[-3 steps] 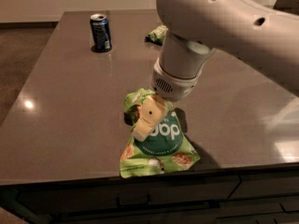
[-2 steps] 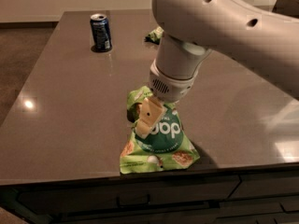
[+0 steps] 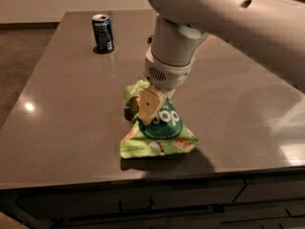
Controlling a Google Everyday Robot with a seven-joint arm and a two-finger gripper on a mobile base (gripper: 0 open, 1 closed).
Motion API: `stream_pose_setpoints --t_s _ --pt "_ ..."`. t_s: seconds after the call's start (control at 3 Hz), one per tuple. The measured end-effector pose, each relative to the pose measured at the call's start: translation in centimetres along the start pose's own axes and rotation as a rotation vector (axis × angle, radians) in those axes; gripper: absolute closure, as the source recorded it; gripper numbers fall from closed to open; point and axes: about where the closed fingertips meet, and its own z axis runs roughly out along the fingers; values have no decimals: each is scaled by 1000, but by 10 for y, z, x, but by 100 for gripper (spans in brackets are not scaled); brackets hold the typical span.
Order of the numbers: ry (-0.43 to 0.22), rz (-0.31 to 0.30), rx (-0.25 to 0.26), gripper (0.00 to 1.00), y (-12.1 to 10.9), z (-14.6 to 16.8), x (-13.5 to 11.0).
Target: Move green rice chip bag near green jalapeno chip bag
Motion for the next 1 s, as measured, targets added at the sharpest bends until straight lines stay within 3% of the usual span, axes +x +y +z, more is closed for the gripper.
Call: stream_pose_setpoints --t_s 0.33,0.67,1.0 --pt "-30 -25 24 100 -14 -20 -15" --pt "-27 -40 51 100 -50 -33 -25" --pt "-35 -44 82 100 -114 -49 -35"
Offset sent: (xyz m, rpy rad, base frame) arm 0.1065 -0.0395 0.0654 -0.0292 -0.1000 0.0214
